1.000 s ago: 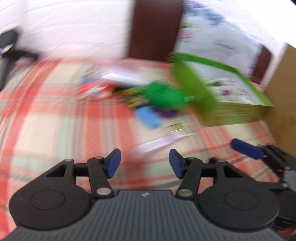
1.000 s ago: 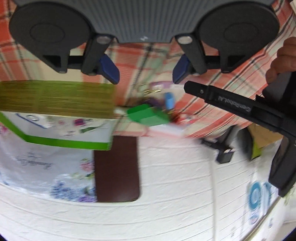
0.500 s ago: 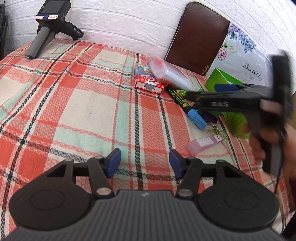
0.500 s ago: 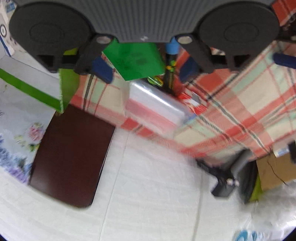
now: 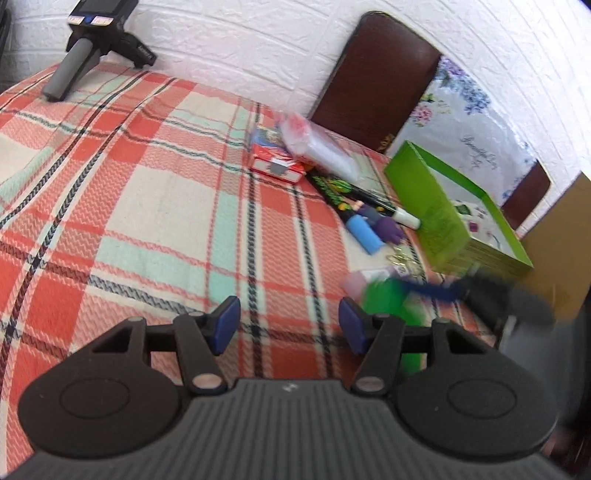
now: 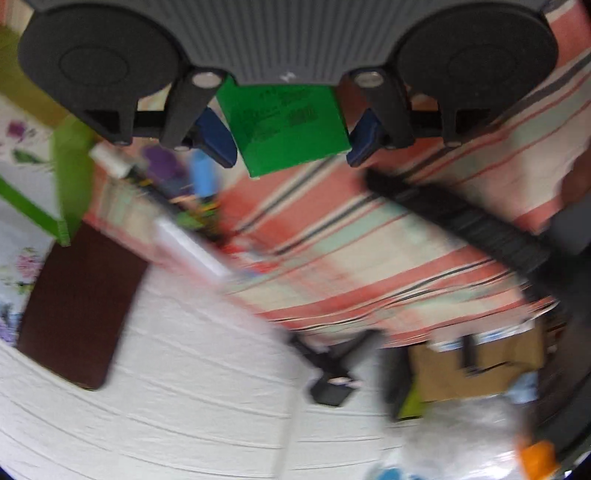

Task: Organize objects

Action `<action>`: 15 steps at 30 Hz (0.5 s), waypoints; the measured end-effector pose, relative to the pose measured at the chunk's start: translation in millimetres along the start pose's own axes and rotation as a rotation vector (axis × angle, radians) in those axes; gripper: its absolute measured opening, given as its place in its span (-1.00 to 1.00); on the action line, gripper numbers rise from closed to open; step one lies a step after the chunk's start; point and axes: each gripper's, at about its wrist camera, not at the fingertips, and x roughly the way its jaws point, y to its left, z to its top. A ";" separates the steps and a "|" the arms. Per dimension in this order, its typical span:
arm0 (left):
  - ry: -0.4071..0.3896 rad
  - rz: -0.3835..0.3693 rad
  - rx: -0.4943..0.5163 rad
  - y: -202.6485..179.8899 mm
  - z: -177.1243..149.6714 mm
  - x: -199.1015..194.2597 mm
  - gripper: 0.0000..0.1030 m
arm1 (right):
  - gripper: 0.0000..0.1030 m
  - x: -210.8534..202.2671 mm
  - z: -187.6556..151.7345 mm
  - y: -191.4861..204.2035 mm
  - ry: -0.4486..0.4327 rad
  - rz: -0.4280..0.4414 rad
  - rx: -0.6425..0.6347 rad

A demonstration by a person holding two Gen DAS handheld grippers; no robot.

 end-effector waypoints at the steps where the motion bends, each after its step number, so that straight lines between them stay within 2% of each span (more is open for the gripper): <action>1: -0.002 -0.006 0.011 -3.1 -1.2 -2.9 0.18 | 0.45 -1.4 -2.3 10.3 0.008 0.036 -0.021; 3: -0.002 -0.016 0.036 -9.4 -3.6 -8.4 0.18 | 0.86 -5.9 -8.4 23.2 -0.003 0.051 -0.045; 4: 0.000 -0.020 0.048 -12.3 -4.9 -10.9 0.18 | 0.88 -8.7 -10.6 24.0 -0.016 0.042 -0.035; 7: 0.021 -0.042 0.075 -18.9 -9.5 -15.1 0.18 | 0.89 -19.3 -17.6 10.5 -0.023 0.042 0.064; 11: 0.086 -0.070 0.109 -28.7 -19.4 -5.3 0.18 | 0.90 -23.1 -27.9 -3.7 -0.005 0.028 0.107; 13: 0.149 -0.087 0.103 -33.6 -25.9 8.8 0.14 | 0.80 -16.6 -35.2 -8.3 0.032 0.046 0.154; 14: 0.151 -0.086 0.103 -36.5 -29.8 12.7 0.14 | 0.74 -14.3 -38.0 -11.5 0.039 0.062 0.182; 15: 0.138 -0.080 0.119 -42.1 -32.6 12.3 0.13 | 0.55 -15.3 -38.3 -13.8 0.027 0.062 0.194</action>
